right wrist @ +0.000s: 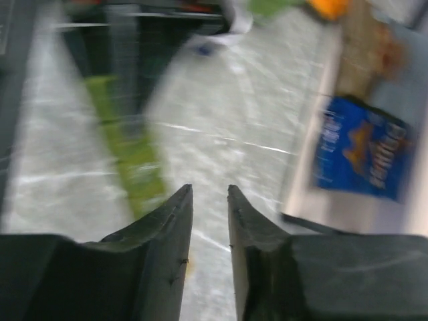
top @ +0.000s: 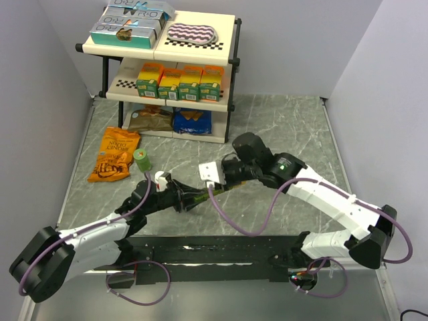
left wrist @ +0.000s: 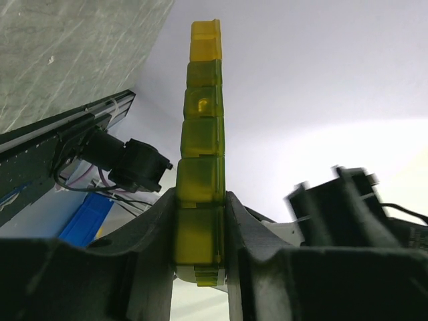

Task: Sort the pills into containers

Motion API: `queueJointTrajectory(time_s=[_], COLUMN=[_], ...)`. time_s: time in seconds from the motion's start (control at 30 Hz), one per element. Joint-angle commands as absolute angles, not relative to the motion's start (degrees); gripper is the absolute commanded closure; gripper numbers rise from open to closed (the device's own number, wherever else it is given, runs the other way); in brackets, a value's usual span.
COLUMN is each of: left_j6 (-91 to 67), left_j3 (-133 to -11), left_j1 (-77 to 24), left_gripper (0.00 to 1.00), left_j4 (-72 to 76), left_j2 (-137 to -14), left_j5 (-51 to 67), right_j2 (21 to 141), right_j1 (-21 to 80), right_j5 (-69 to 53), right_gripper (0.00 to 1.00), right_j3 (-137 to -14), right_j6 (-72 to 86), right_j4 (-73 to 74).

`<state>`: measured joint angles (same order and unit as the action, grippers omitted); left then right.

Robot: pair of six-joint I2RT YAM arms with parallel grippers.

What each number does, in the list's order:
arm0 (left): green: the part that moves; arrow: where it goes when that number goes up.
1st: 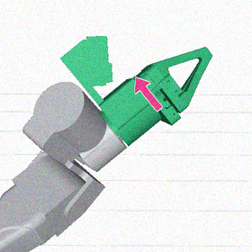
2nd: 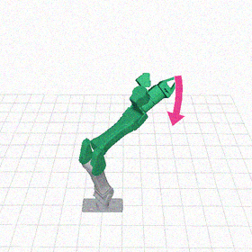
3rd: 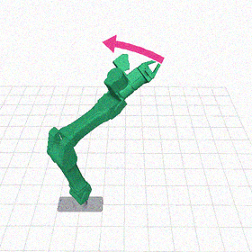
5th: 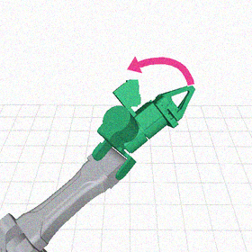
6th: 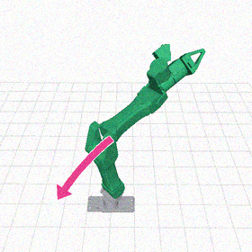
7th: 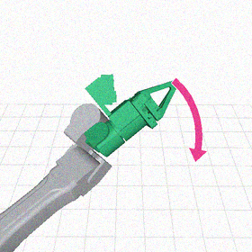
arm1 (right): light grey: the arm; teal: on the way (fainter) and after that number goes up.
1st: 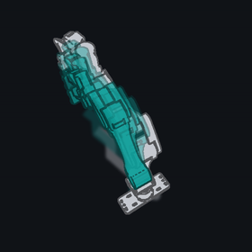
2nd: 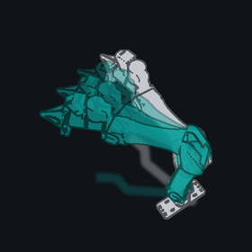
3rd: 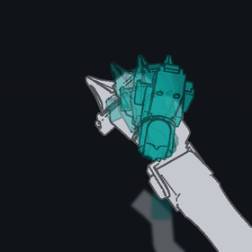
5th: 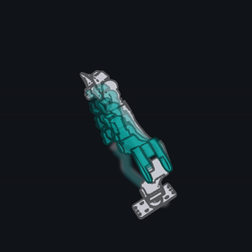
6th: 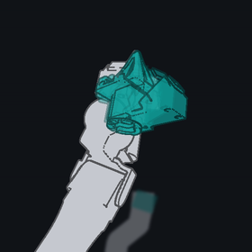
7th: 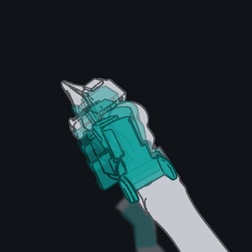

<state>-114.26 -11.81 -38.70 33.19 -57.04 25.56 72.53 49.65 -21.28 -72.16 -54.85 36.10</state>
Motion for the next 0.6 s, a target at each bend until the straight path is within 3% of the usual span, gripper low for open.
queueJointTrajectory(time_s=[0.0,0.37,0.57], left_j6=[-121.11,-121.55,-121.29], left_j3=[-13.01,-14.24,-14.33], left_j1=[-38.41,-38.32,-38.32], left_gripper=[0.99,0.99,0.99], left_j4=[35.60,34.98,34.62], left_j2=[-55.81,-54.41,-54.23], left_j5=[24.61,23.73,23.82], right_j2=[70.84,71.89,71.98], right_j1=[50.45,53.61,54.05], right_j5=[-27.69,-19.96,-17.85], right_gripper=[0.61,0.57,0.65], right_j3=[-67.51,-61.26,-61.35], right_j6=[-57.92,-57.83,-56.69], right_j4=[41.40,32.35,29.89])
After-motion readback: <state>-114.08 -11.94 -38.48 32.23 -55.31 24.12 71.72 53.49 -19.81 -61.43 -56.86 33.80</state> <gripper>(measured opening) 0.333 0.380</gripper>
